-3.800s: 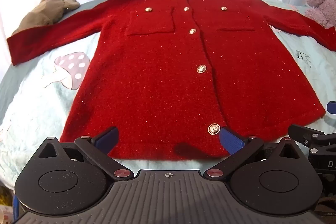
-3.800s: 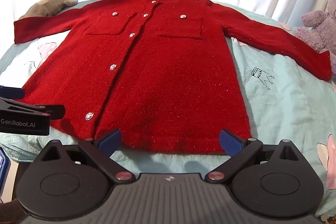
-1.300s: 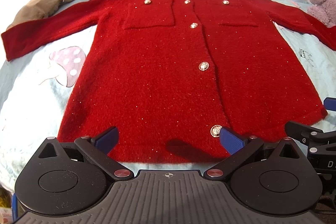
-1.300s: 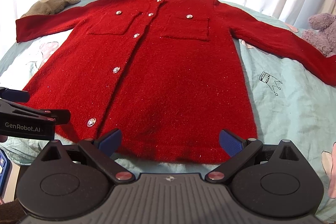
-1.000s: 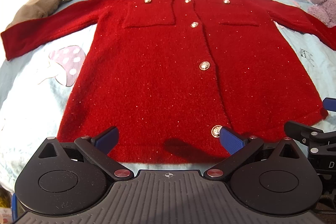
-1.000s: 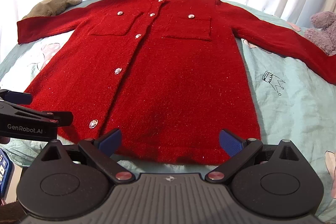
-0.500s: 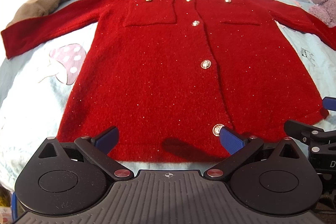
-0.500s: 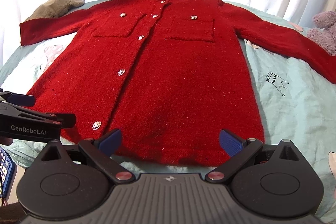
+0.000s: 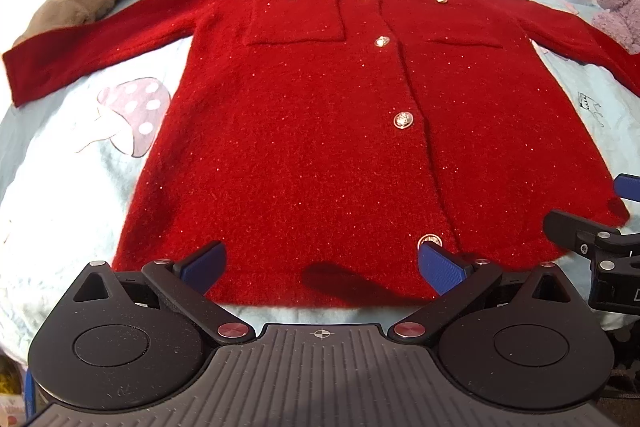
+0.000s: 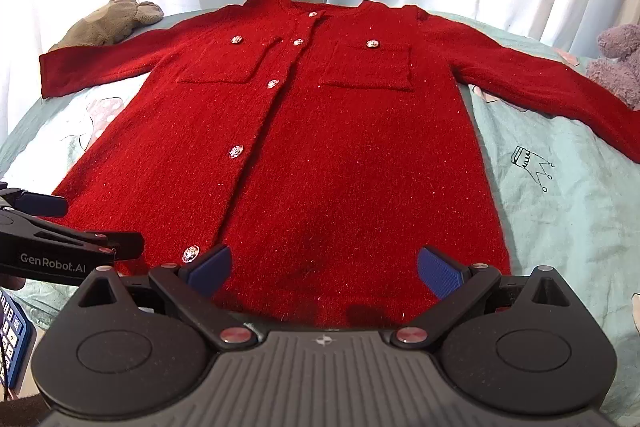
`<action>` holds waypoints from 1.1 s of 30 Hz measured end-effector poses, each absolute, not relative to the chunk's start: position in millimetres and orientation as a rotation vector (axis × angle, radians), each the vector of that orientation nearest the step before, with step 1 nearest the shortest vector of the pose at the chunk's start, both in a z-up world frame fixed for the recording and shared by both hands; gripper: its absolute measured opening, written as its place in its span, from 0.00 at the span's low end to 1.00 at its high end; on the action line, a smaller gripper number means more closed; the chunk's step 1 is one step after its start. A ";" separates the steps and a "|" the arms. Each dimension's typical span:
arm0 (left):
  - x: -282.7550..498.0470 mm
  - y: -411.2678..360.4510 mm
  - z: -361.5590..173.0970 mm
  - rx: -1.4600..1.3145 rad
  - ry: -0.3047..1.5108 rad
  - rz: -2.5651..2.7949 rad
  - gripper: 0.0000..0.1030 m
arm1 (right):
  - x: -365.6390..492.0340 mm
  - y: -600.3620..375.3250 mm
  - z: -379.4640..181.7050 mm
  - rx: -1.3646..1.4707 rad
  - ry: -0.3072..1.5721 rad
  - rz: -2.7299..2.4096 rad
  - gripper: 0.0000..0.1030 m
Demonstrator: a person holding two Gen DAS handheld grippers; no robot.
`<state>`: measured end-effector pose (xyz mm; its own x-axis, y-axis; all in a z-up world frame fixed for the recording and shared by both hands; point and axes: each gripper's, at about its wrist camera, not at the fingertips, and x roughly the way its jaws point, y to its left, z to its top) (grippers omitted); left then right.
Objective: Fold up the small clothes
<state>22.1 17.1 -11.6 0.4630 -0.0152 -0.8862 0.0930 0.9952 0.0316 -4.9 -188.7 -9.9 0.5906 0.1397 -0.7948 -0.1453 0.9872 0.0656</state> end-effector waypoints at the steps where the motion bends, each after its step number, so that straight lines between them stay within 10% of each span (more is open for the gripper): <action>1: 22.6 18.0 -11.6 0.078 1.089 -0.067 1.00 | -4.2 -187.9 -9.7 -0.011 0.919 0.166 0.96; 19: 49.3 30.5 -13.1 -0.045 1.108 -0.025 1.00 | 50.7 -273.5 -15.0 0.355 0.784 0.123 0.95; 26: 78.0 26.0 -16.5 -0.121 1.110 0.014 1.00 | 102.7 -477.6 -43.6 0.718 0.520 -0.354 0.40; 33: 93.5 25.6 -22.9 -0.183 1.123 0.039 1.00 | 123.9 -595.5 -103.6 0.993 0.457 -0.663 0.37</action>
<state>93.5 25.6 -22.9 0.4336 -0.0609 -0.8991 -0.1229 0.9844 -0.1260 123.9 -595.5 -103.6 0.7174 -0.2990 -0.6292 0.6944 0.3790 0.6117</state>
